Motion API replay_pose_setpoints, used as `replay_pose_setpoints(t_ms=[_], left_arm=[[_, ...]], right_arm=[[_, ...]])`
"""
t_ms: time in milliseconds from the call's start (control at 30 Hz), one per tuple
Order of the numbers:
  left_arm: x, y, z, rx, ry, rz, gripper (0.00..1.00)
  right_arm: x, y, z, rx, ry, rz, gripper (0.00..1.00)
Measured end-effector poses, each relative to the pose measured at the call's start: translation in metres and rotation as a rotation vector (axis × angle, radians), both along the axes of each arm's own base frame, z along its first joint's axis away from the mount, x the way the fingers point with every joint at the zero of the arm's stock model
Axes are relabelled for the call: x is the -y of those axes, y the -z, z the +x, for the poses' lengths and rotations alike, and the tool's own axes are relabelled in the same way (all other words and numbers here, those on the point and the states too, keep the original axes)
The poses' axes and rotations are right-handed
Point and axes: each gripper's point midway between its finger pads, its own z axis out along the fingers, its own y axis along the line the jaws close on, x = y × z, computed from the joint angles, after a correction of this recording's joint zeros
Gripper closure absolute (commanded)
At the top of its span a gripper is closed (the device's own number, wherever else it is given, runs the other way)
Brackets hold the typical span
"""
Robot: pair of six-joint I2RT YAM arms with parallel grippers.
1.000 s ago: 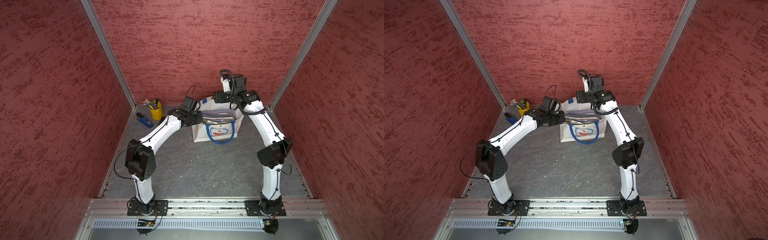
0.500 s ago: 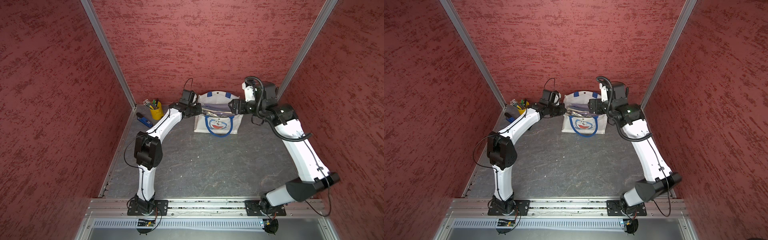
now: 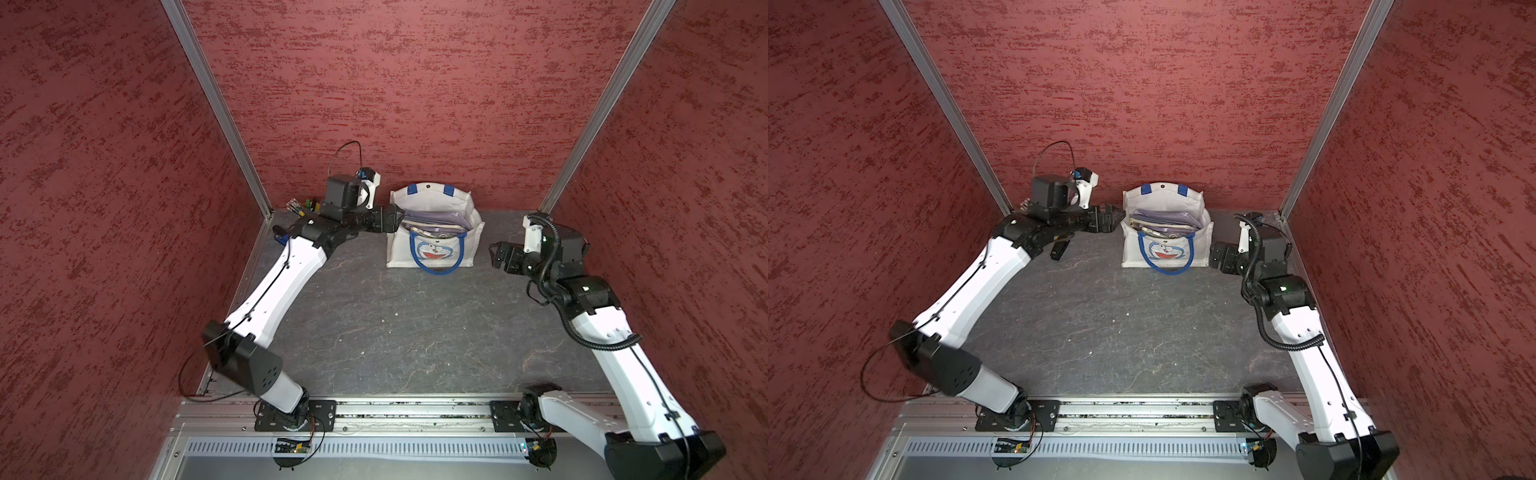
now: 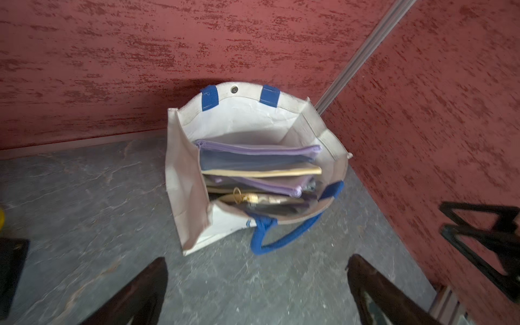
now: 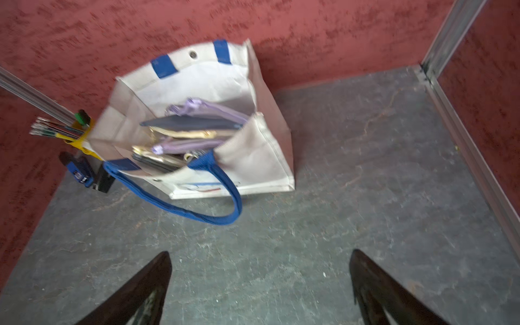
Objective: Put the pencil pouch into the canvas bag
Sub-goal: Move the canvas bag to the center of the board, then reset both arms
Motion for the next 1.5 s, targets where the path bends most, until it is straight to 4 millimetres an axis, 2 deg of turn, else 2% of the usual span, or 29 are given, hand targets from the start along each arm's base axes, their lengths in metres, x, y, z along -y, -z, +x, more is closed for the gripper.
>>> replay_pose_setpoints(t_ms=[67, 100, 167, 233, 333, 433, 533, 600, 700, 800, 1067, 1133, 1233, 1300, 1400, 1467, 1500], left_arm=[[-0.020, 0.003, -0.041, 0.029, -0.010, 0.000, 0.00], [-0.029, 0.011, -0.057, 0.029, -0.021, 0.001, 0.00], [-0.056, 0.042, -0.091, 0.012, -0.084, -0.001, 0.00], [-0.080, 0.079, -0.113, -0.034, -0.159, 0.000, 0.00], [-0.117, 0.138, -0.129, -0.104, -0.315, 0.003, 0.00], [-0.148, 0.188, -0.136, -0.145, -0.462, 0.042, 0.00], [-0.174, 0.218, -0.136, -0.151, -0.579, 0.098, 0.00], [-0.188, 0.224, -0.131, -0.129, -0.636, 0.130, 0.00], [-0.203, 0.227, -0.118, -0.096, -0.696, 0.170, 0.00], [-0.217, 0.227, -0.100, -0.064, -0.744, 0.203, 0.01], [-0.244, 0.229, -0.050, 0.038, -0.819, 0.253, 0.00], [-0.251, 0.237, -0.040, 0.056, -0.825, 0.247, 0.01], [-0.254, 0.256, -0.035, 0.046, -0.806, 0.243, 0.01], [-0.254, 0.262, -0.034, 0.043, -0.785, 0.228, 0.01], [-0.254, 0.257, -0.029, 0.016, -0.748, 0.223, 0.00], [-0.250, 0.240, -0.018, -0.034, -0.705, 0.246, 0.01], [-0.248, 0.225, -0.011, -0.050, -0.685, 0.255, 0.00]], right_arm=[[0.012, 0.030, -0.014, -0.033, 0.032, -0.001, 0.01], [0.017, 0.042, -0.021, -0.048, 0.047, -0.001, 0.01], [0.031, 0.064, -0.031, -0.048, 0.111, 0.004, 0.01], [0.045, 0.082, -0.032, -0.031, 0.180, 0.009, 0.01], [0.062, 0.110, -0.029, -0.012, 0.264, 0.015, 0.01], [0.071, 0.136, -0.027, 0.032, 0.302, -0.001, 0.01], [0.074, 0.152, -0.026, 0.107, 0.290, -0.041, 0.01], [0.078, 0.159, -0.023, 0.133, 0.295, -0.073, 0.01], [0.083, 0.159, -0.009, 0.172, 0.301, -0.107, 0.01], [0.087, 0.156, 0.003, 0.244, 0.319, -0.124, 0.01], [0.104, 0.167, 0.027, 0.333, 0.347, -0.180, 0.01], [0.111, 0.167, 0.033, 0.367, 0.361, -0.179, 0.01], [0.114, 0.176, 0.036, 0.380, 0.364, -0.179, 0.01], [0.114, 0.177, 0.035, 0.385, 0.361, -0.179, 0.01], [0.114, 0.166, 0.038, 0.428, 0.361, -0.179, 0.01], [0.113, 0.163, 0.040, 0.440, 0.357, -0.182, 0.01], [0.112, 0.161, 0.042, 0.446, 0.354, -0.183, 0.01]])
